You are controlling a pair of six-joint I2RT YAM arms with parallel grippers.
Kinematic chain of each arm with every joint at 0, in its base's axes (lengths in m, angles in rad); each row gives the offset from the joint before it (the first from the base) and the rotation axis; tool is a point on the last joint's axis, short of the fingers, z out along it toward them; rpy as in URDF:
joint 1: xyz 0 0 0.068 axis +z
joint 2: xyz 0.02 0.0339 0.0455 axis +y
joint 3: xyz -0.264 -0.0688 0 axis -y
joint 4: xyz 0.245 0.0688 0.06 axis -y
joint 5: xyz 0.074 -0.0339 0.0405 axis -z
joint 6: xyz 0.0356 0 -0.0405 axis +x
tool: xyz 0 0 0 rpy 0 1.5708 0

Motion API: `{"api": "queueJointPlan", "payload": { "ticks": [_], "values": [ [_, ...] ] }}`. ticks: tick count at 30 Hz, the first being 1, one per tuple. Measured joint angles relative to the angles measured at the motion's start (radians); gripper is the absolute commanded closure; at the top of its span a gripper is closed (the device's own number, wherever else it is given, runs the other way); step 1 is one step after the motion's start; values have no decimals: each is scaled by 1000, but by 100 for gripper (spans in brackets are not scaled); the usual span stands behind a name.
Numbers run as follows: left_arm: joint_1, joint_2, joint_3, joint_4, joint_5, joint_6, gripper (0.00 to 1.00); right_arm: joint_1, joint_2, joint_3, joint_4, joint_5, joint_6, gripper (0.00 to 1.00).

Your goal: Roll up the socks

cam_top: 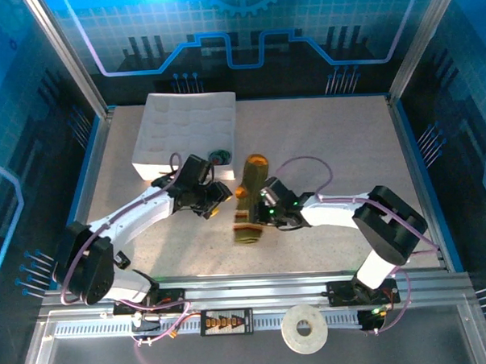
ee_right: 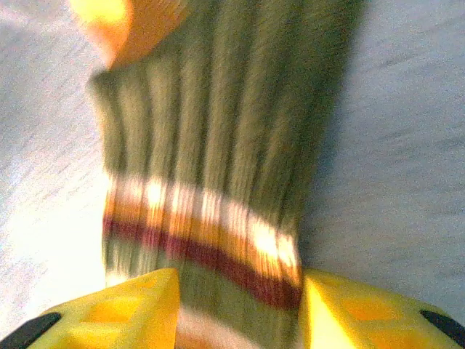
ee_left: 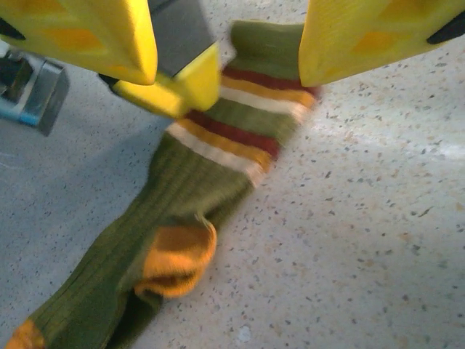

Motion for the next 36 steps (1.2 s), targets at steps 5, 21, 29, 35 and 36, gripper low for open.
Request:
{"api": "queueJointPlan", "payload": {
  "ticks": [5,21,29,35,36],
  "values": [
    [0,-63,-51,-18,0,-5,46,27,-81,9,-48,10,-139,48],
    [80,-131,-161,-143,49,-114,46,327,-140,-198,177,187,-1376,23],
    [119,-131,-195,-158,79,-136,46,377,87,-1,213,329,-1446,46],
    [122,-131,-195,-158,87,-135,46,375,129,37,195,391,-1422,65],
    [122,-131,-195,-158,87,-135,46,370,131,38,190,391,-1412,70]
  ]
}}
